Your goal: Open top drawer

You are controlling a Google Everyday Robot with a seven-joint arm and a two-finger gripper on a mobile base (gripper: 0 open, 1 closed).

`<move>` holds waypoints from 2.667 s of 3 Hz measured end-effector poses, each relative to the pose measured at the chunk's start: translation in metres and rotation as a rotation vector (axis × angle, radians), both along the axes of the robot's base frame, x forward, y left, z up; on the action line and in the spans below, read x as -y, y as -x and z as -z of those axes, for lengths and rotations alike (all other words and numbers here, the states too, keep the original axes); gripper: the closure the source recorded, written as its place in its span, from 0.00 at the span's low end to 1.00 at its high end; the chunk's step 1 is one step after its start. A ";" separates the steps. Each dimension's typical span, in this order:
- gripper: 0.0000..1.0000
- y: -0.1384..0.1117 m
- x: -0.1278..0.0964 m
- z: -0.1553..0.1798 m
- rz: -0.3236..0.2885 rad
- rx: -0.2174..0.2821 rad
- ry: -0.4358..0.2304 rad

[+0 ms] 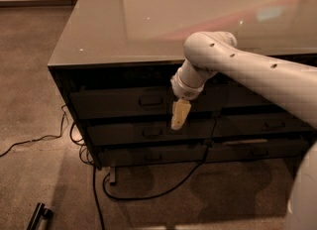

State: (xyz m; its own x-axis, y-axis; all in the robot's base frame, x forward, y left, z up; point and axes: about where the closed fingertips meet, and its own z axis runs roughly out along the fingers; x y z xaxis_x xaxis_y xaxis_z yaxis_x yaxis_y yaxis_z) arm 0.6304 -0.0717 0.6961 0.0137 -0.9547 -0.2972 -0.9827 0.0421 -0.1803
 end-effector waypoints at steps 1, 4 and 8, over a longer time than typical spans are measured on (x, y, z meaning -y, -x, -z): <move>0.00 -0.014 -0.011 0.008 -0.026 0.003 -0.005; 0.00 -0.042 -0.014 0.034 -0.034 -0.036 0.032; 0.65 -0.041 -0.006 0.060 -0.036 -0.138 0.095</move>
Offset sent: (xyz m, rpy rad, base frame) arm 0.0383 0.0195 -0.0131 -0.0035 -0.0090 0.0447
